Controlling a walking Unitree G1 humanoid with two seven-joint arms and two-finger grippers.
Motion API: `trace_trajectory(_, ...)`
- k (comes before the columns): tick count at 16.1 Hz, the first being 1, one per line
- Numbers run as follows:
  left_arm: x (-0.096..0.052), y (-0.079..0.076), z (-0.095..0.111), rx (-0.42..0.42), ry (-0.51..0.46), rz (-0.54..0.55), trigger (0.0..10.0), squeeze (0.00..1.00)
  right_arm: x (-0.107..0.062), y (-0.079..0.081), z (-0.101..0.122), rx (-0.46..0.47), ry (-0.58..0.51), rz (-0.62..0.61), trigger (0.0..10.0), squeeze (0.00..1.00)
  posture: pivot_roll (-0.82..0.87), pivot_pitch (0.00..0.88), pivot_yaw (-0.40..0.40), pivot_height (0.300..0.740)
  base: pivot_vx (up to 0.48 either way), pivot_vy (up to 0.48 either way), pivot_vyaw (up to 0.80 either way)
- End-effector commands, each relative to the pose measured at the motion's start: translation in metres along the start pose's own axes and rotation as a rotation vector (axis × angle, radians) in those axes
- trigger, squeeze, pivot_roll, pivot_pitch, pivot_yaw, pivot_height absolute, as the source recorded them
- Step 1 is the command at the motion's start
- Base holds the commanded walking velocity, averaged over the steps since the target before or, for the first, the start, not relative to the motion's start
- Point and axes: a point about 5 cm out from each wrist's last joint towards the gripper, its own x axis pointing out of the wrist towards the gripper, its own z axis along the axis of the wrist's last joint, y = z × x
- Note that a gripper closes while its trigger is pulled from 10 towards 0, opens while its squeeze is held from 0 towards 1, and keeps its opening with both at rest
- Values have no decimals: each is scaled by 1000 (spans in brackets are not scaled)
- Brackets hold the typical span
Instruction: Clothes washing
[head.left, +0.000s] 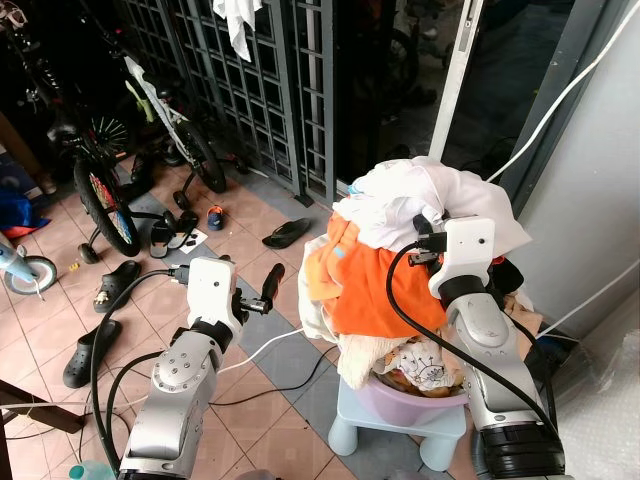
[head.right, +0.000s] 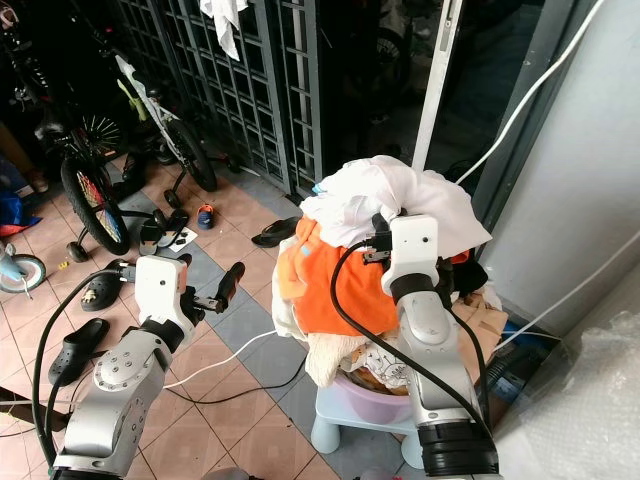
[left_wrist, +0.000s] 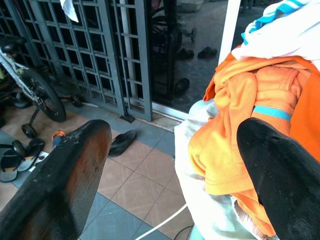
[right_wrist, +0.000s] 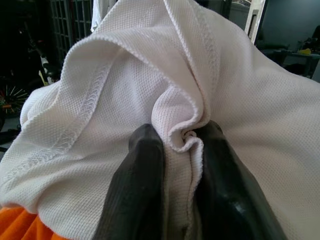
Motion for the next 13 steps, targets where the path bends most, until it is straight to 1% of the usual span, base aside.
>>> trace_trajectory(1,-1,2,1,17,0,-5,10000,0,-1,-2,1,28,0,-17,0,0,-20,0,91,740,0,0,0)
trace_trajectory(3,-1,3,0,18,1,-7,10000,0,0,-2,14,34,-50,-17,0,0,-22,0,92,740,0,0,0)
trace_trajectory(4,0,3,0,22,3,-11,10000,0,3,-2,31,0,-122,7,0,0,-26,0,92,740,0,0,0)
trace_trajectory(5,0,2,0,24,3,-13,10000,0,3,-1,38,-15,-149,19,0,0,-26,0,92,740,0,0,0)
trace_trajectory(6,1,2,-1,26,4,-17,10000,0,5,0,54,-6,-202,45,0,0,-34,0,91,740,0,0,0)
trace_trajectory(8,2,1,-1,27,4,-19,10000,0,7,-1,66,29,-225,59,0,0,-36,0,87,740,0,0,0)
trace_trajectory(9,3,1,-1,27,3,-19,10000,0,8,-1,69,70,-224,65,0,0,-36,0,87,740,0,0,0)
trace_trajectory(11,4,1,-1,26,1,-17,10000,0,7,1,77,252,-213,105,0,0,-41,0,85,740,0,0,0)
trace_trajectory(12,4,1,-1,30,2,-11,10000,0,5,2,81,400,-205,128,0,0,-42,0,83,740,0,0,0)
trace_trajectory(13,5,1,-1,44,7,-1,10000,0,1,4,87,588,-204,184,0,0,-43,0,81,740,0,0,0)
